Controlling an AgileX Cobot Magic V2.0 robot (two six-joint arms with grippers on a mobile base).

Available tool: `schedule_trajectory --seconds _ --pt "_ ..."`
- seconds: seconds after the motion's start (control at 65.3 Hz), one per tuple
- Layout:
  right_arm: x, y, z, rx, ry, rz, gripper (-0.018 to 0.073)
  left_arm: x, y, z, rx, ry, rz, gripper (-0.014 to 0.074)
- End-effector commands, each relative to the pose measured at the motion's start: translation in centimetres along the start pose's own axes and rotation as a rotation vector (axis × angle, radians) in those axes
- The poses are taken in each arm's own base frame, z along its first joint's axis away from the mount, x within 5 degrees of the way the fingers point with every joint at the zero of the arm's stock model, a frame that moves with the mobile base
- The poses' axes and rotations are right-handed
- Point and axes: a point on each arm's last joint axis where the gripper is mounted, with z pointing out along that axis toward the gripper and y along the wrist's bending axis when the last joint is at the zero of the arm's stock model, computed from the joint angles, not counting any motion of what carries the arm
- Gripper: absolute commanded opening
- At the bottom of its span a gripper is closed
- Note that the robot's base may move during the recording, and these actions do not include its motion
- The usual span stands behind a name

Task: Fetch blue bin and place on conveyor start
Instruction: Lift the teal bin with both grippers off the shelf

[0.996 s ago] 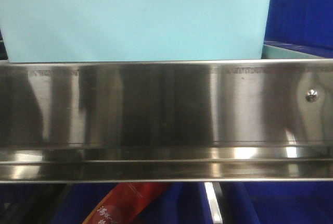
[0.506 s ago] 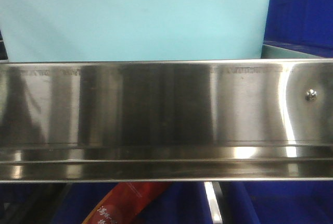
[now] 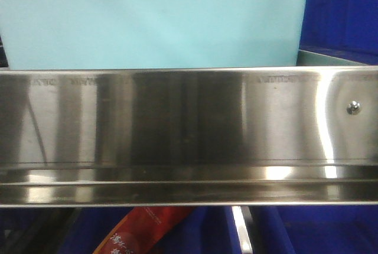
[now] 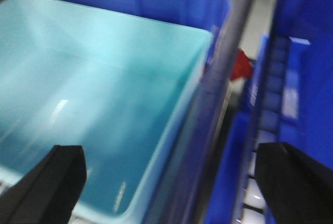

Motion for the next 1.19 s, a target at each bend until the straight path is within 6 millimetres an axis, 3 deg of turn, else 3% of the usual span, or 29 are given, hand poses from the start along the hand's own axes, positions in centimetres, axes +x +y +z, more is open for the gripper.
schedule_trajectory --seconds 0.0,0.199,0.475,0.643,0.751,0.827,0.873,0.935,1.011,1.042,1.18 --pt "-1.5 -0.4 1.2 0.068 0.085 0.032 0.0559 -1.4 1.1 1.5 -0.066 0.081 -0.027 0.0547" --pt "-3.1 -0.5 5.3 0.084 0.212 0.038 0.0559 -2.3 3.5 5.6 -0.111 0.188 -0.094 0.0547" --pt "-2.0 -0.7 11.9 0.078 0.323 0.058 0.0559 -0.9 4.6 11.1 -0.116 0.320 -0.122 0.0547" --pt "-1.3 -1.0 14.3 0.083 0.362 0.060 0.0553 -0.2 4.8 12.9 -0.117 0.366 -0.125 0.0547" --pt "-1.1 -1.0 14.7 0.084 0.373 0.060 0.0449 -0.1 4.9 13.1 -0.117 0.380 -0.126 0.0534" --pt "-1.1 -1.0 14.7 0.084 0.372 0.060 0.0299 -0.1 4.9 13.1 -0.117 0.380 -0.126 0.0460" --pt "-1.2 -1.0 14.7 0.084 0.371 0.060 0.0144 -0.1 4.9 13.1 -0.117 0.380 -0.126 0.0339" --pt "-1.2 -1.0 14.7 0.084 0.371 0.060 0.0006 -0.1 4.9 13.1 -0.119 0.377 -0.124 0.0200" --pt "-1.2 -1.0 14.7 0.084 0.372 0.060 -0.0169 -0.1 4.9 13.1 -0.119 0.377 -0.124 -0.0039" --pt "-1.2 -1.0 14.7 0.085 0.372 0.062 -0.0163 -0.1 4.9 13.1 -0.119 0.377 -0.124 -0.0109" --pt "-1.2 -1.0 14.7 0.085 0.374 0.062 -0.0152 -0.1 4.9 13.0 -0.118 0.375 -0.124 -0.0111"
